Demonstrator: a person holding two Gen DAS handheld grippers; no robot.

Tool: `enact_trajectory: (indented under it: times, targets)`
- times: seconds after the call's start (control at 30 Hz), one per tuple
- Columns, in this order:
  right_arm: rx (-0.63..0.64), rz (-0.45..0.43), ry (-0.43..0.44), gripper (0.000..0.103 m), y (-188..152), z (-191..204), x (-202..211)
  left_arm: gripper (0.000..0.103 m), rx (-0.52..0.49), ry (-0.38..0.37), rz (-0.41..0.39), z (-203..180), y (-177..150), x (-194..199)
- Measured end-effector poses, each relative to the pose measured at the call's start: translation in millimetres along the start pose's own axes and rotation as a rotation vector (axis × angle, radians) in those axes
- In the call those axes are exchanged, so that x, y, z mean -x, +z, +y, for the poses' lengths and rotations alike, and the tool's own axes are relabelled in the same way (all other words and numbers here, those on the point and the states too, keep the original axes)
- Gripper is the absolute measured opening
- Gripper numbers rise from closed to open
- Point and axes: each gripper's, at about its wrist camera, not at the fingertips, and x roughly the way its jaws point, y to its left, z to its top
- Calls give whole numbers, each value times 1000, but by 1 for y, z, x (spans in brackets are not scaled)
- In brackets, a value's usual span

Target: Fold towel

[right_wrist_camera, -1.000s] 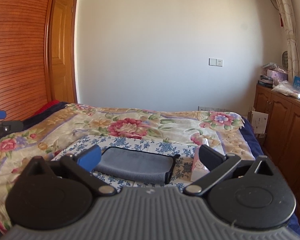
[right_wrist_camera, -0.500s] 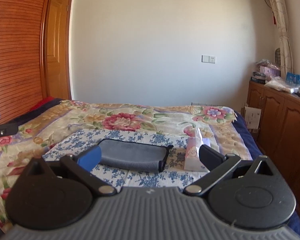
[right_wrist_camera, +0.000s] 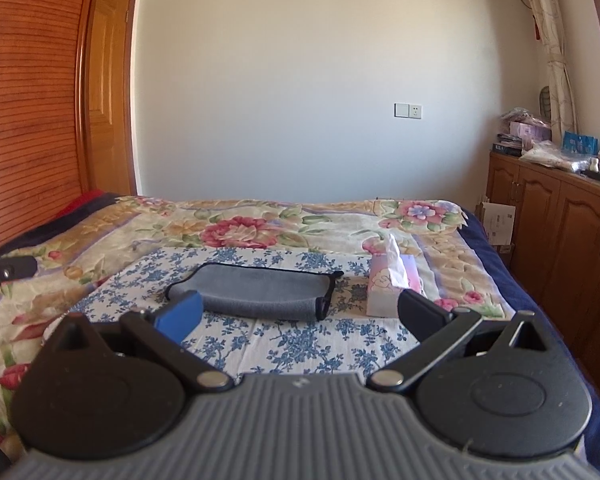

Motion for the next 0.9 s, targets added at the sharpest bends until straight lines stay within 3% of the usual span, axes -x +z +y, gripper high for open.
enact_trajectory:
  times: [0.47, 0.9]
  targets:
    - [8, -12, -27, 103, -17, 3, 0, 103, -9, 22, -8, 1, -28, 0]
    - [1, -59, -56, 103, -22, 3, 6, 103, -1, 25, -44, 2, -31, 4]
